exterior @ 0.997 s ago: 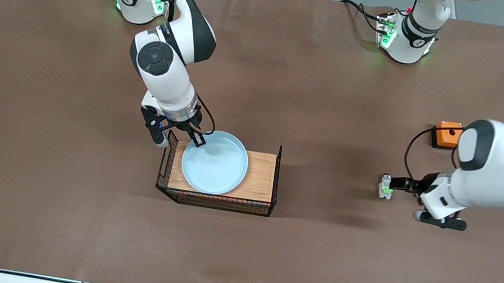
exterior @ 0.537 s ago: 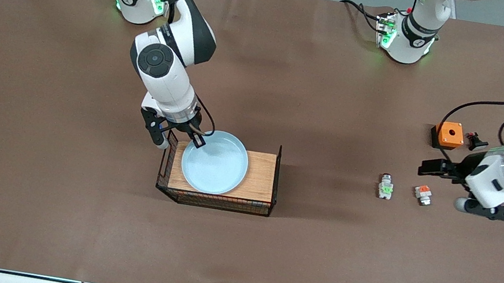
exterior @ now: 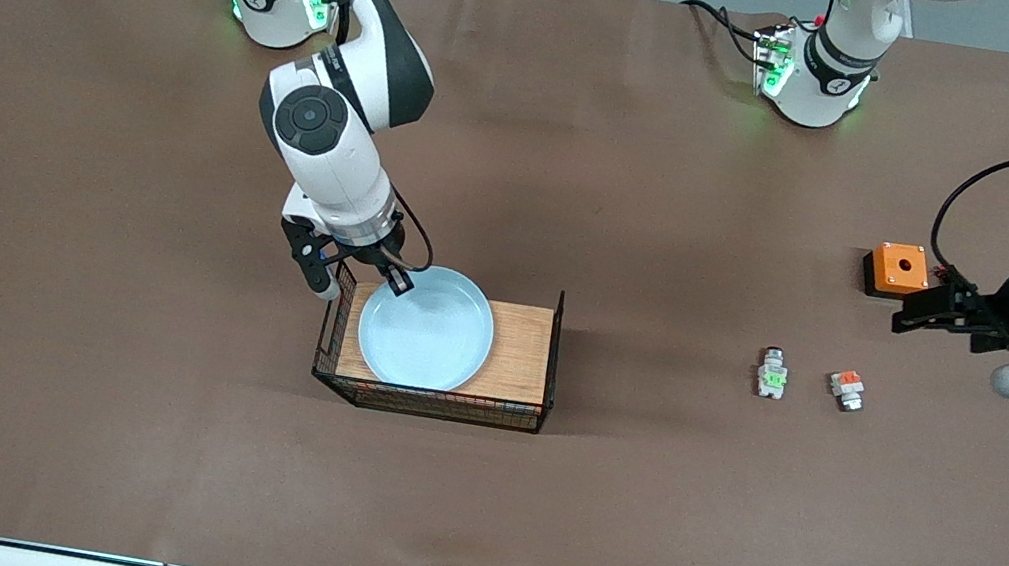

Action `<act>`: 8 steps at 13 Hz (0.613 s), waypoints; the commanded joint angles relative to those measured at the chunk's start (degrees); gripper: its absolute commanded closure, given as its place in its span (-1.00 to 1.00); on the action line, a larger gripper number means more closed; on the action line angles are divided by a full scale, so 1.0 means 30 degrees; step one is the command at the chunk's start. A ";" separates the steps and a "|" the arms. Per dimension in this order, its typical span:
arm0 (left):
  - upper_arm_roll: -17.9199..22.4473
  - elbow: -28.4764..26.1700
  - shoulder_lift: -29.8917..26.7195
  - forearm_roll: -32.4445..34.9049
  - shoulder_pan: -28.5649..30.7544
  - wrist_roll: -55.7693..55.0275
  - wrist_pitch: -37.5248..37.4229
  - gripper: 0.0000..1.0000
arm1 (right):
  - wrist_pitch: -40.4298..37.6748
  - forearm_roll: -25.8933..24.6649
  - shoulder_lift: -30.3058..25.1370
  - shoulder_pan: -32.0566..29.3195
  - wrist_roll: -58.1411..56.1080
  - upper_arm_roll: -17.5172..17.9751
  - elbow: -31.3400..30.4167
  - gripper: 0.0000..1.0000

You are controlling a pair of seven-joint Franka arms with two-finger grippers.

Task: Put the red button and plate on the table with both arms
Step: 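Lift the blue plate out of the tray with the right gripper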

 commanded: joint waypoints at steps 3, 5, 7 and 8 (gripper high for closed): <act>-0.0264 -0.0304 -0.1916 0.0528 -0.0178 -0.1708 -0.2063 -1.00 | -0.1872 -0.0199 0.0543 0.0117 -0.0294 0.0050 0.1396 0.98; -0.0498 -0.0713 -0.2649 0.0528 -0.0209 -0.1889 -0.2359 -1.00 | -0.3190 -0.0140 0.0455 0.0146 -0.0324 0.0079 0.2157 0.97; -0.0528 -0.1502 -0.3439 0.0528 -0.0179 -0.1744 -0.2360 -1.00 | -0.3984 0.0209 0.0368 0.0117 -0.0324 0.0225 0.2658 0.97; -0.0499 -0.1854 -0.3792 0.0528 -0.0150 -0.1481 -0.2360 -1.00 | -0.4451 0.0386 0.0309 0.0117 -0.0324 0.0226 0.2891 0.97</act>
